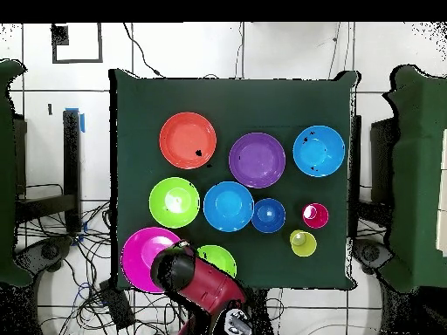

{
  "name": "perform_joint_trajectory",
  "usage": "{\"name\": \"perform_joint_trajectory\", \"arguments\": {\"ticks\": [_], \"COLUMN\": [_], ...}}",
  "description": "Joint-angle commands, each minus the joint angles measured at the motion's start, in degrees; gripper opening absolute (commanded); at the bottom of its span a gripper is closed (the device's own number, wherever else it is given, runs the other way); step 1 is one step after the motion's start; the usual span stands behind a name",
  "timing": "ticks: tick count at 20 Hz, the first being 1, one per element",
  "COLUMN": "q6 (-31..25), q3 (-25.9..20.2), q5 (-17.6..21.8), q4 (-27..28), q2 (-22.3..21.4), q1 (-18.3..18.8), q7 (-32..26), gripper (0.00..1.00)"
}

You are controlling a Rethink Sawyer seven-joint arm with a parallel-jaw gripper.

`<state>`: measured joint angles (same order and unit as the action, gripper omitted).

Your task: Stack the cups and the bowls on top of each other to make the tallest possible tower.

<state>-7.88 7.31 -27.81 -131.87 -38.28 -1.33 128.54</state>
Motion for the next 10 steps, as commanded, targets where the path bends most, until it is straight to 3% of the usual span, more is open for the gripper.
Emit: {"name": "perform_joint_trajectory", "arguments": {"ticks": [1,10], "q6": [-2.8,-2.5], "q3": [-2.5,-2.0], "q5": [-3.4,-4.3], "q4": [6.2,8.3], "q2": [4.2,6.4], "q1": [-0.9,-2.2], "q7": [11.4,11.8], "gripper": [1.0,1.0]}}
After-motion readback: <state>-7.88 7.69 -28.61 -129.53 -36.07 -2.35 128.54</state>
